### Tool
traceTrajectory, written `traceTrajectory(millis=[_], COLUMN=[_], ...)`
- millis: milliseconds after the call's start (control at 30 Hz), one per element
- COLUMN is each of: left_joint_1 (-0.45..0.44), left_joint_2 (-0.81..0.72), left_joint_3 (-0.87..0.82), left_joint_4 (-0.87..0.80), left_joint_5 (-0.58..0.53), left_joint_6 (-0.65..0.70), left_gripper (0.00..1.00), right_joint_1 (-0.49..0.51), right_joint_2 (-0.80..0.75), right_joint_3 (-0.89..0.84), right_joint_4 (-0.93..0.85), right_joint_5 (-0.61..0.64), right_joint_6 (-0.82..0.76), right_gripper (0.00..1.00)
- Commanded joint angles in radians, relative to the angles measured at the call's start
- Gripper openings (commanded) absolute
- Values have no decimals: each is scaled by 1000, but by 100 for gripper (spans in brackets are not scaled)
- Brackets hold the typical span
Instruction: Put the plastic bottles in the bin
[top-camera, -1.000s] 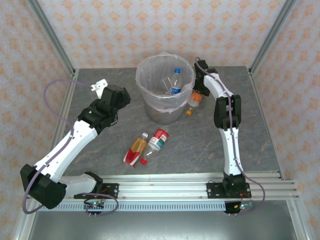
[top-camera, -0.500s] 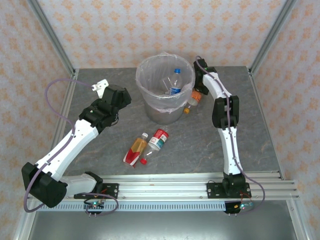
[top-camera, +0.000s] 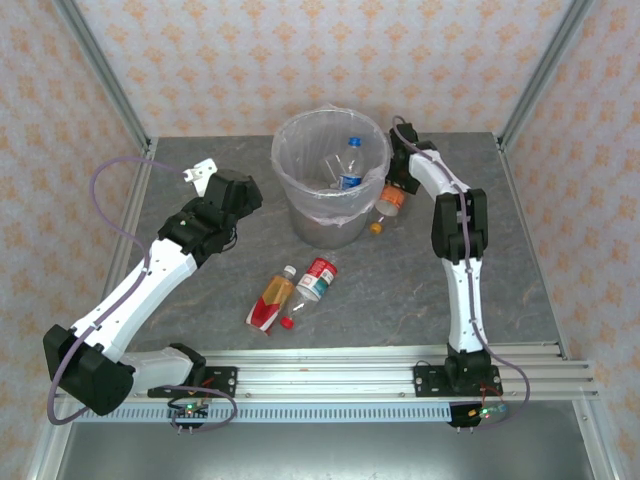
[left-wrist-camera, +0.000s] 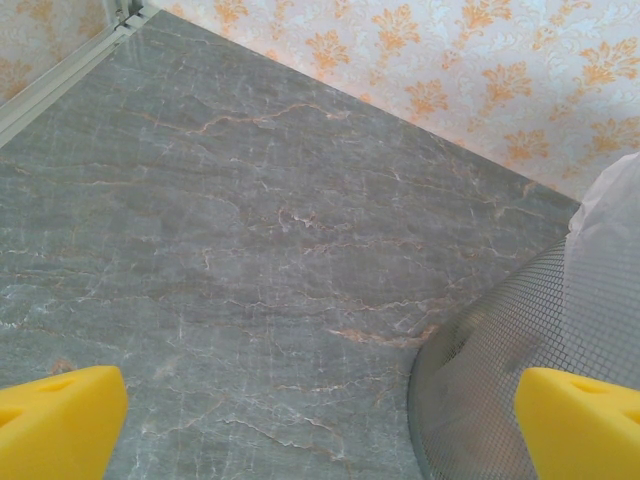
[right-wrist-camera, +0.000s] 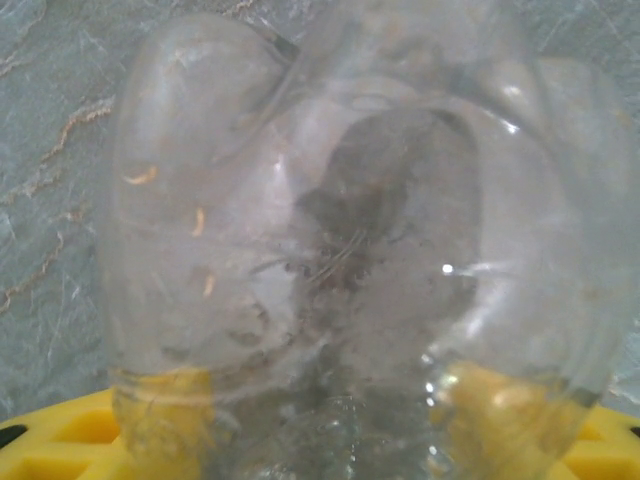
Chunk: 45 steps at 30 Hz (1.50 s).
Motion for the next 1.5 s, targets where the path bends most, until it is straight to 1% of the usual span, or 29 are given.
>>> traceTrajectory(millis=[0, 300, 533, 667, 767, 900, 1033, 1200, 1400, 1467], left_joint_1=[13, 13, 15, 16, 15, 16, 16, 15, 16, 16], left_joint_2=[-2, -5, 5, 9, 6, -2, -1, 5, 3, 3], left_joint_3=[11, 2, -1, 1, -1, -10, -10, -8, -13, -12], left_joint_4=[-10, -6, 7, 10, 8, 13, 20, 22, 20, 21], left_joint_5=[-29, -23, -6, 9, 12, 4, 10, 21, 21, 23], left_joint_6=[3, -3, -10, -17, -19, -22, -23, -23, -25, -25], left_gripper=[100, 100, 100, 100, 100, 100, 100, 100, 100, 100], right_joint_1=[1, -15, -21, -23, -23, -24, -23, -23, -21, -21], right_joint_2=[-127, -403, -686, -818, -895, -975, -1053, -1125, -1182, -1190], right_joint_3=[-85, -456, -824, -961, -1022, -1057, -1075, -1066, -1025, -1002], right_joint_4=[117, 386, 734, 855, 909, 938, 961, 965, 959, 945], right_joint_5=[17, 30, 41, 45, 31, 19, 2, -48, -97, -113], right_joint_6=[-23, 12, 14, 0, -21, -37, -45, -51, -2, 25], right_gripper=[43, 40, 38, 38, 37, 38, 37, 37, 31, 28])
